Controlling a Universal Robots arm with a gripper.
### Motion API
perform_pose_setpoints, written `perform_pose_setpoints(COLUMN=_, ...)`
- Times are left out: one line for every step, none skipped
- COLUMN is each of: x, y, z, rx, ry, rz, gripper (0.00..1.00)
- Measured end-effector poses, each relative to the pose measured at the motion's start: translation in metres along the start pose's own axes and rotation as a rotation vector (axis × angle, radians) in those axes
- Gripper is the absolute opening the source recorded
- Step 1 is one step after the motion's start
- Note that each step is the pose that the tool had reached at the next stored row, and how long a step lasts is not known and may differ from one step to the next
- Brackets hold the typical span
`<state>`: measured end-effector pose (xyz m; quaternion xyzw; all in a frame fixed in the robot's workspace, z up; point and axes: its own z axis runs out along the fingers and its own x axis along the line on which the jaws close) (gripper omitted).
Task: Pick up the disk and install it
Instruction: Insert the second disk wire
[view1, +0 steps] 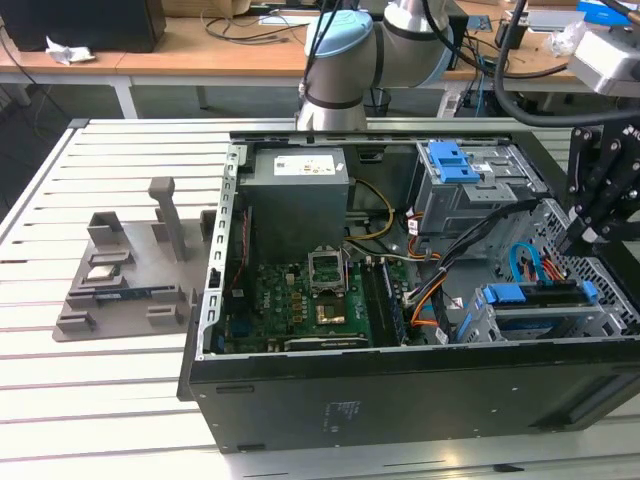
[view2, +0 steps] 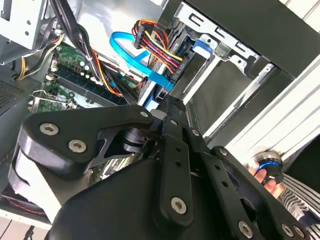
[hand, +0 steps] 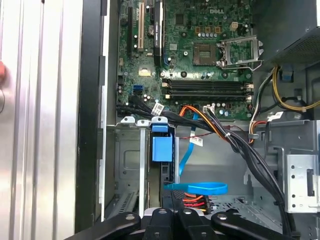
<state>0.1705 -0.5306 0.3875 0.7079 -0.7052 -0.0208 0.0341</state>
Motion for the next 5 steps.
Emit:
perform_pose_setpoints(x=0.0000, y=0.0000, z=0.0000, rx=0.0000, ry=-0.0002, rz=0.000, gripper=0.10)
perform_pose_setpoints(x=0.0000, y=0.0000, z=-0.0002, rx=0.0001, ry=0.0000, rz=0.000, gripper=0.10)
perform_pose_setpoints(x=0.0000, y=0.0000, z=-0.0002, rx=0.0001, ry=0.0001, rz=0.000, gripper=0.10)
perform_pose_setpoints(x=0.0000, y=0.0000, z=-0.0002, rx=0.0001, ry=0.0000, rz=0.000, gripper=0.10)
perform_pose_setpoints(x=0.0000, y=0.0000, z=-0.0002, rx=0.0001, ry=0.0000, rz=0.000, gripper=0.10)
